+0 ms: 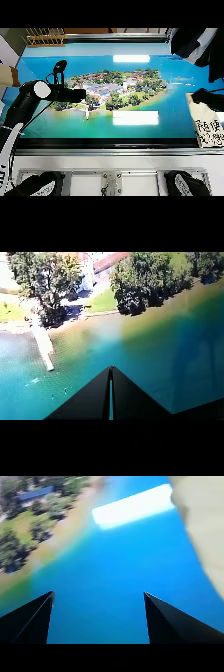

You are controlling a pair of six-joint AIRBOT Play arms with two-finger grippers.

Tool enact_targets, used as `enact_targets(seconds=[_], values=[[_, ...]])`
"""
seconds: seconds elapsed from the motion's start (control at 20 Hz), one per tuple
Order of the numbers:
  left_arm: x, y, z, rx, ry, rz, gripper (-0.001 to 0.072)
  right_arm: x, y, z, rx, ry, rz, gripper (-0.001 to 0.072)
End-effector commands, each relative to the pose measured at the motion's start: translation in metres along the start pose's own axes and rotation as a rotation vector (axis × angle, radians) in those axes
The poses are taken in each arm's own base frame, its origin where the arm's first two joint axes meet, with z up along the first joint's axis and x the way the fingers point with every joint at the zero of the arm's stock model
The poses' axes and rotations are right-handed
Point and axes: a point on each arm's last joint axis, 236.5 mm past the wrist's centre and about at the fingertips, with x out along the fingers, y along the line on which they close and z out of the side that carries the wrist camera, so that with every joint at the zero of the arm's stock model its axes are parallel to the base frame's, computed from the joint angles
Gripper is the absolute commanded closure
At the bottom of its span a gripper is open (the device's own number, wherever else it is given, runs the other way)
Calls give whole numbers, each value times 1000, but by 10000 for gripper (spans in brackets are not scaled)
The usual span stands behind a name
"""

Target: Fold the clothes and pants, and hang the long-sleeved shirts on hangers.

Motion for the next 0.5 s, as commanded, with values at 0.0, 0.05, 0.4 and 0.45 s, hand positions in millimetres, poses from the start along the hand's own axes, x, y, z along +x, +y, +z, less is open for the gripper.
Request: enact_targets(seconds=[0.0,0.05,0.4,0.45], values=[[0,0,1,1,-4,0,700,-3,105,-27,-192,45,236,104],[0,0,1,1,-4,0,701,-4,120,-36,-231,60,263,105],[0,0,1,1,-4,0,700,-7,145,-50,-287,84,316,692],[0,0,1,1,-4,0,700,-7,145,-50,-287,84,316,692]])
